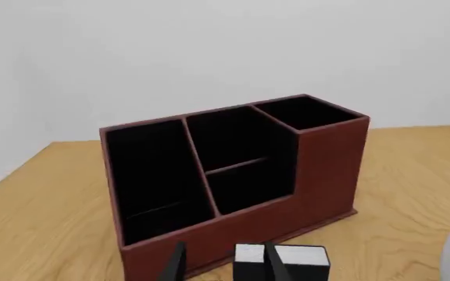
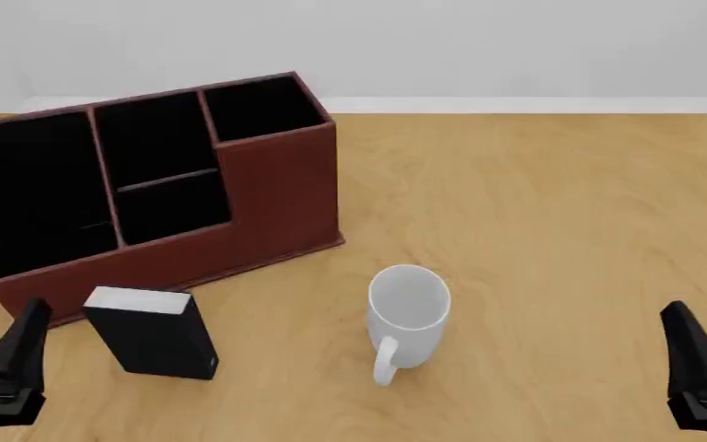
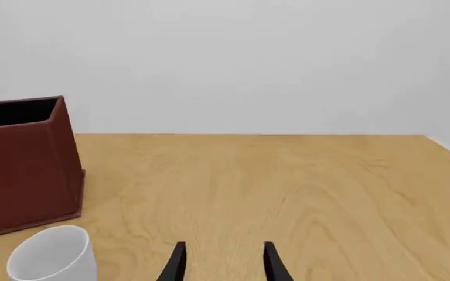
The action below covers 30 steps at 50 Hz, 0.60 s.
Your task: Pick up the book and place it in the front compartment of the caddy.
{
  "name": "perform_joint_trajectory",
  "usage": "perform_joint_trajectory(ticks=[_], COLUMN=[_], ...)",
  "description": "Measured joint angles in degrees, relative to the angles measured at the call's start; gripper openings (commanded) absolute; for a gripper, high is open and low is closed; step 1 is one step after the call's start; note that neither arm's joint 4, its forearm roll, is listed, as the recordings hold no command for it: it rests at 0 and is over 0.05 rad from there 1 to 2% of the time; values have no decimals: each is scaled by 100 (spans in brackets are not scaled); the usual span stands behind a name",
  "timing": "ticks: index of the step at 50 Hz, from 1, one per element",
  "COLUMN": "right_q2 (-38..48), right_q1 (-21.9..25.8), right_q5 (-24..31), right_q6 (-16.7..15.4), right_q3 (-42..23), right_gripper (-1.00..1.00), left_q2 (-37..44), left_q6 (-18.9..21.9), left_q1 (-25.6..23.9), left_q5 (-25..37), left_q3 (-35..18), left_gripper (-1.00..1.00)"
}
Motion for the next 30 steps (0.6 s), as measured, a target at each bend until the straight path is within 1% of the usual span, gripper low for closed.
perform_joint_trajectory(ticks=[13, 20, 23, 26, 30], right_q2=[16, 23, 25, 26, 27], right_q1=[1, 1, 1, 1, 1], right_q5=[-24, -33, -34, -35, -36], right_q6=[-36, -41, -43, -45, -47], right_q3=[-2, -1, -1, -2, -3], right_gripper=[100, 100, 100, 100, 100], left_q2=[-219, -125, -30, 72, 205], left_q6=[-15, 66, 106, 174, 391], left_q1=[80, 100, 74, 16, -158], left_q5=[202, 117, 110, 176, 293], left_q3=[0, -54, -192, -446, -833], left_gripper=[100, 100, 100, 100, 100])
